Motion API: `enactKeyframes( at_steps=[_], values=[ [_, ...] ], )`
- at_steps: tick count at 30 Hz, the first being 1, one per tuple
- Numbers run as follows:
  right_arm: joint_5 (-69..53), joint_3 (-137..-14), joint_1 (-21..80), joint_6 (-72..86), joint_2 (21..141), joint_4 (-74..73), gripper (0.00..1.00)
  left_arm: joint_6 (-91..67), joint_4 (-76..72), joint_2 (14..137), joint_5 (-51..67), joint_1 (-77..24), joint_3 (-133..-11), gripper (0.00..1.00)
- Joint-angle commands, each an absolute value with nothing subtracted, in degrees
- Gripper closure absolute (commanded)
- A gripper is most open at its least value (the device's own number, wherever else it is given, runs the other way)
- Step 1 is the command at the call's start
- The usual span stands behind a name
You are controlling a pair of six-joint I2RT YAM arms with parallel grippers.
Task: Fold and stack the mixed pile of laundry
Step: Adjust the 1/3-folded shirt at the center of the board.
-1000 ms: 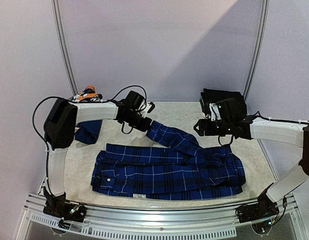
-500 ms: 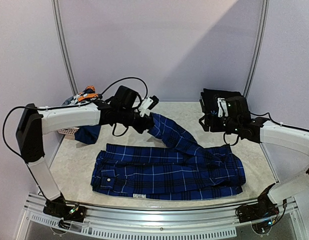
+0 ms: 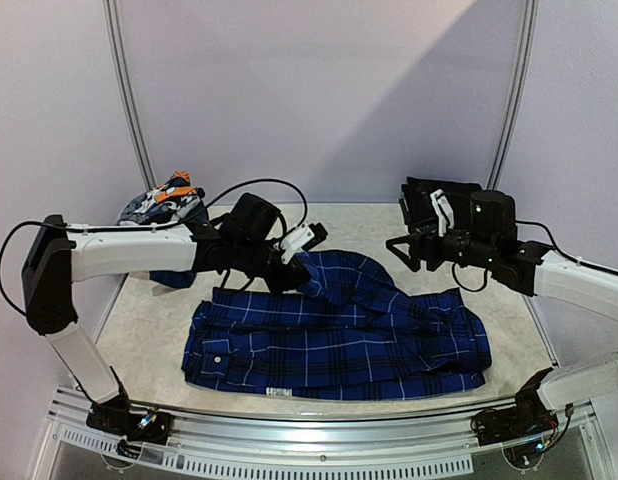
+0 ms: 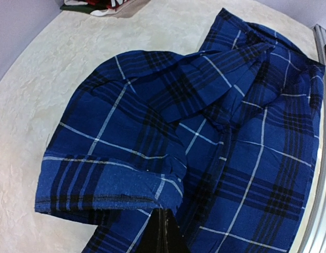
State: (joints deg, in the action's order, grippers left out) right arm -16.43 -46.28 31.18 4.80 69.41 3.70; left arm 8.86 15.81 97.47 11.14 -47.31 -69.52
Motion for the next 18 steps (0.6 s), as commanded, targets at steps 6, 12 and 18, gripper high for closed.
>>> enactKeyframes(
  at_steps=[6, 12, 18],
  values=[
    [-34.7, -57.9, 28.9, -12.5, 77.0, -3.6, 0.16, 11.8, 14.9, 92.6, 13.1, -48.7, -66.5, 1.0],
    [-47.5, -64.3, 24.7, -16.5, 84.0, -10.1, 0.16, 12.6, 14.8, 91.6, 13.8, -48.8, -66.0, 1.0],
    [-49.2, -72.1, 24.6, -19.1, 93.5, -13.8, 0.18, 13.2, 13.9, 89.6, 15.3, -49.1, -64.5, 1.0]
  ],
)
